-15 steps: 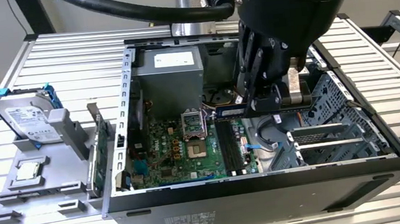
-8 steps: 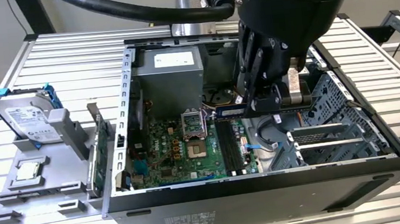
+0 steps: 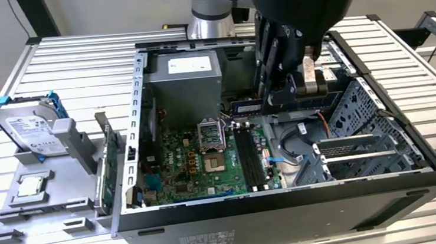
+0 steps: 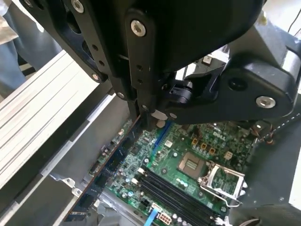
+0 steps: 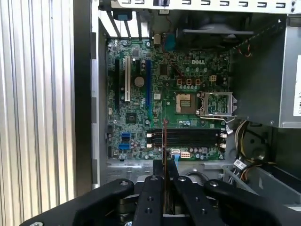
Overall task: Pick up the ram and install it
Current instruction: 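Pick up the ram and move it above insertion slot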
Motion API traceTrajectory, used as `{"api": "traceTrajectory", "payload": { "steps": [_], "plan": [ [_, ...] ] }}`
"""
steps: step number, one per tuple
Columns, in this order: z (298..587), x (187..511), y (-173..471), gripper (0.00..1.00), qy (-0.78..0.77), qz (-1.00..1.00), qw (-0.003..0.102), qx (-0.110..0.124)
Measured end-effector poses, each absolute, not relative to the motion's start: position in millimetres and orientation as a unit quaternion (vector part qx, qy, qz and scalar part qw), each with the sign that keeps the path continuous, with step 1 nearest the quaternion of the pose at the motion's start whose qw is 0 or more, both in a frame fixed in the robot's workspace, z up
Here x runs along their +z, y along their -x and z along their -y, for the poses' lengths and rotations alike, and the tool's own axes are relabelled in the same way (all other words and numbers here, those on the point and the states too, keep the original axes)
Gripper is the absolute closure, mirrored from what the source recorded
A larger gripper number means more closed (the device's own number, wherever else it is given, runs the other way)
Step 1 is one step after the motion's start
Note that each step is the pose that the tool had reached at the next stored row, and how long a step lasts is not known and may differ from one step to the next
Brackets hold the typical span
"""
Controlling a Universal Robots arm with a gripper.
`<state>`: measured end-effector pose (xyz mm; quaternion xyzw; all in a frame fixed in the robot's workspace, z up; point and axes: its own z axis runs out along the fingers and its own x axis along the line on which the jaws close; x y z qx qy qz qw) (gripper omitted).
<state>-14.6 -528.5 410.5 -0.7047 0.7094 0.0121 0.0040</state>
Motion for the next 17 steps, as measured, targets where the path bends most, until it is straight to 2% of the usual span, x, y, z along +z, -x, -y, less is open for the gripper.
{"api": "traceTrajectory", "payload": {
  "steps": [17],
  "plan": [
    [466.8, 410.0, 14.5, 1.0, 0.705, -0.709, 0.013, 0.021]
  ]
}}
